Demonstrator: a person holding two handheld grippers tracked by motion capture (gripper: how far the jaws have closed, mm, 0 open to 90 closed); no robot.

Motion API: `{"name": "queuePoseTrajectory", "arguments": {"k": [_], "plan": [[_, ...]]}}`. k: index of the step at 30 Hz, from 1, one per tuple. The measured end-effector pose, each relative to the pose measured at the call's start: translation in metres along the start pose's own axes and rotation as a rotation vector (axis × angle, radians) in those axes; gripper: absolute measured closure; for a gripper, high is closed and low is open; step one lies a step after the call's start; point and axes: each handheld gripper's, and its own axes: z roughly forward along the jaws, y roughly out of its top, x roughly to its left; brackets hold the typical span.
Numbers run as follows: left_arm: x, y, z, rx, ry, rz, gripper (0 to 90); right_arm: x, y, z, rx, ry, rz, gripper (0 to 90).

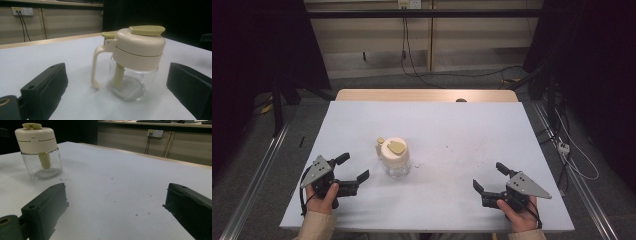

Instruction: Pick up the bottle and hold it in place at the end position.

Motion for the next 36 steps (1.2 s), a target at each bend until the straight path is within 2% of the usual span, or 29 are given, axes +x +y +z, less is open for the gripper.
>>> {"name": "queuePoseTrajectory", "arguments": {"k": [5,10,14,23,30,36], "plan": [[0.0,0.0,0.001,-0.001,-0.007,0.0,2.9,0.001,0.0,0.0,0.001,0.003,-0.001,3.1],[-0.001,0.0,0.002,-0.014,0.005,-0.007,2.6,0.0,0.0,0.0,0.0,0.004,-0.001,3.1],[-0.004,0.001,0.009,-0.014,-0.019,-0.012,2.4,0.0,0.0,0.001,0.0,0.002,0.0,3.1],[-0.011,0.003,0.022,-0.003,-0.019,-0.019,2.4,0.001,-0.001,-0.001,0.003,0.0,-0.002,3.1],[-0.02,0.005,0.04,0.034,-0.03,-0.001,2.9,0.0,-0.001,-0.004,-0.001,-0.007,0.002,3.1],[-0.025,0.005,0.053,0.06,-0.026,-0.01,2.9,0.001,-0.001,-0.003,0.0,-0.001,-0.001,3.2]]}}
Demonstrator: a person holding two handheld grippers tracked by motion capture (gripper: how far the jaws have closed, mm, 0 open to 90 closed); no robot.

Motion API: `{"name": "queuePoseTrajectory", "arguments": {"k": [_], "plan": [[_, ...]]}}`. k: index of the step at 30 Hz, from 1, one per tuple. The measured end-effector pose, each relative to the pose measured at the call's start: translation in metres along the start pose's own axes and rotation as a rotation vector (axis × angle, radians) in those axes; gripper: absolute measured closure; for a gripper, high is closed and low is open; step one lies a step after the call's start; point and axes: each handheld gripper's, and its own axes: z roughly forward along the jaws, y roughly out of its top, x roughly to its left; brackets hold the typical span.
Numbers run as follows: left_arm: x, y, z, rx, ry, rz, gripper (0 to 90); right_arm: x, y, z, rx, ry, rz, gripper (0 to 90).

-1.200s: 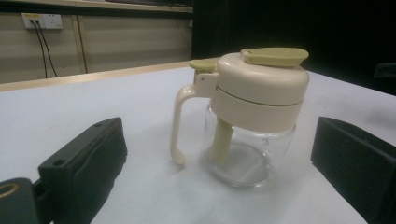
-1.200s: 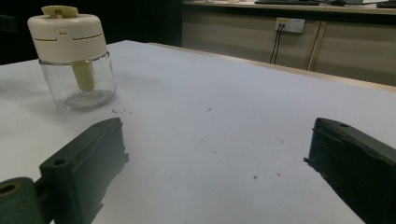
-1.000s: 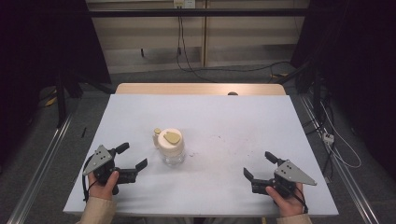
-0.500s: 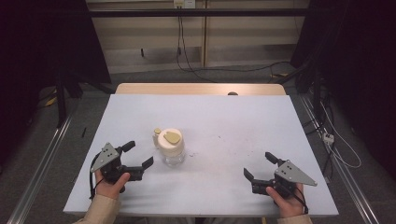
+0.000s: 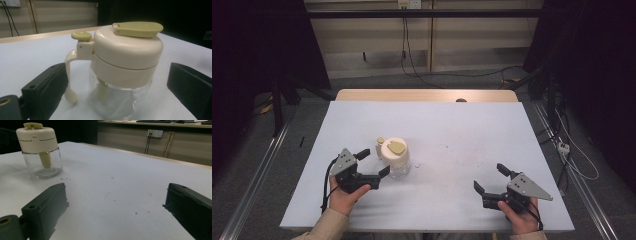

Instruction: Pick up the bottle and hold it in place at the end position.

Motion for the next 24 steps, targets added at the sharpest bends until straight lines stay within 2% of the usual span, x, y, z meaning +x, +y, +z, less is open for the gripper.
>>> {"name": "queuePoseTrajectory", "arguments": {"k": [7,9,12,14,24], "plan": [[-0.004,0.0,0.008,0.026,-0.004,0.005,2.9,0.0,0.0,0.001,-0.002,0.003,0.003,3.2],[-0.008,0.0,0.013,0.05,-0.014,0.004,3.0,0.0,0.001,0.003,-0.004,0.009,0.004,3.3],[-0.01,0.0,0.015,0.053,-0.011,-0.002,3.3,0.001,0.001,0.003,-0.003,0.012,0.004,3.3],[-0.013,-0.001,0.019,0.061,0.006,0.004,3.4,0.001,0.001,0.003,-0.006,0.012,0.004,3.3],[-0.015,0.0,0.031,0.064,0.038,0.004,3.6,0.0,0.002,0.007,-0.013,0.021,0.005,3.4]]}}
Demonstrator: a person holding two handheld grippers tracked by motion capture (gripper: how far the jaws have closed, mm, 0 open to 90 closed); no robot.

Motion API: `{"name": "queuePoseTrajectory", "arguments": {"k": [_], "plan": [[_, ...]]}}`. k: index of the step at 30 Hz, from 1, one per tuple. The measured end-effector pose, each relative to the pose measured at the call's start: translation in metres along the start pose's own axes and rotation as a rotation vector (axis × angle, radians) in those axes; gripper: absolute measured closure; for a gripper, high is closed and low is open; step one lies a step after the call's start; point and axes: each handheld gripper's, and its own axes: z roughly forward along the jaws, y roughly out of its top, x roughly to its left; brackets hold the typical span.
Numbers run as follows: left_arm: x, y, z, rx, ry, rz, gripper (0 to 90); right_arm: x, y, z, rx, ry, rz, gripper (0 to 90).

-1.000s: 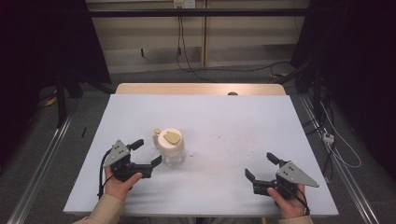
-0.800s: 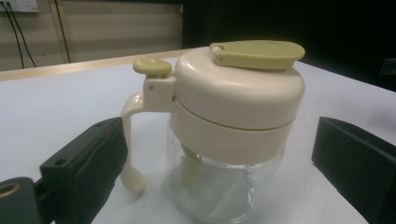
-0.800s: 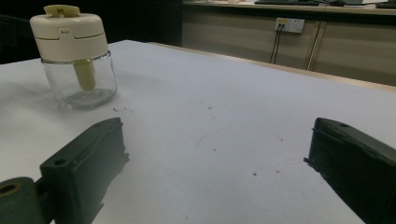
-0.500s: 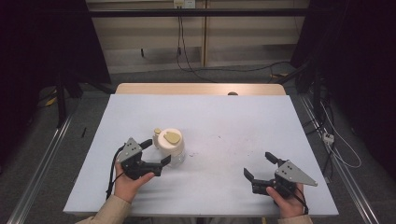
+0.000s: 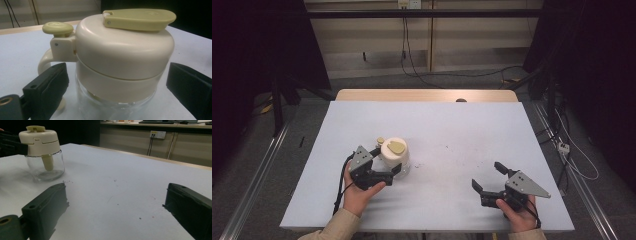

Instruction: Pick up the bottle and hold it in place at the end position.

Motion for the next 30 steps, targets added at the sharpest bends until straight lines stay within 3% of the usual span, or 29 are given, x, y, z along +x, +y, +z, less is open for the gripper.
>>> {"name": "queuePoseTrajectory", "arguments": {"k": [30], "plan": [[-0.008,0.0,0.026,0.0,0.058,0.001,2.8,0.001,0.001,0.005,0.003,0.012,-0.006,3.5]]}}
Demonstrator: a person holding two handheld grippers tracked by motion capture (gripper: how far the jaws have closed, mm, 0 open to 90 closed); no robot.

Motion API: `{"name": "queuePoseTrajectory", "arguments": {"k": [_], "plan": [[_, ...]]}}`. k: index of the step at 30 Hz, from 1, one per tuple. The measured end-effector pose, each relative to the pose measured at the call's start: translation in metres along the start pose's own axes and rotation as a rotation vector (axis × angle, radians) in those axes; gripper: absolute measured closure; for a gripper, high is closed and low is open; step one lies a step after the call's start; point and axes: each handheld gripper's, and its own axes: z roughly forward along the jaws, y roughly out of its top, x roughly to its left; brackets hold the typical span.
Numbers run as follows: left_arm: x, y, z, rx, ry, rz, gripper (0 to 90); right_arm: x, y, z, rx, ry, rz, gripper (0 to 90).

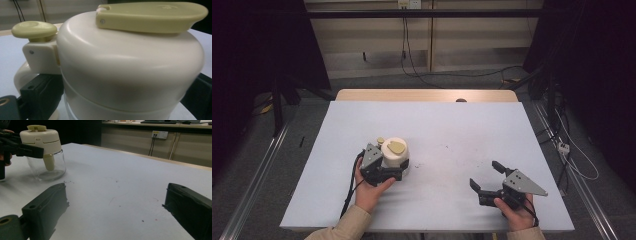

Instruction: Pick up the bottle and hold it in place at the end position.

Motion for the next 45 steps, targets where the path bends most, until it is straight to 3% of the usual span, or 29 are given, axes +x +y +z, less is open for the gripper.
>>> {"name": "queuePoseTrajectory", "arguments": {"k": [14,45], "plan": [[-0.001,-0.001,0.011,-0.012,0.018,-0.005,3.5,-0.001,-0.002,0.008,0.01,0.018,0.001,3.6],[-0.004,0.001,0.012,-0.022,0.041,-0.025,5.5,-0.002,-0.001,0.01,-0.002,0.032,0.011,3.6]]}}
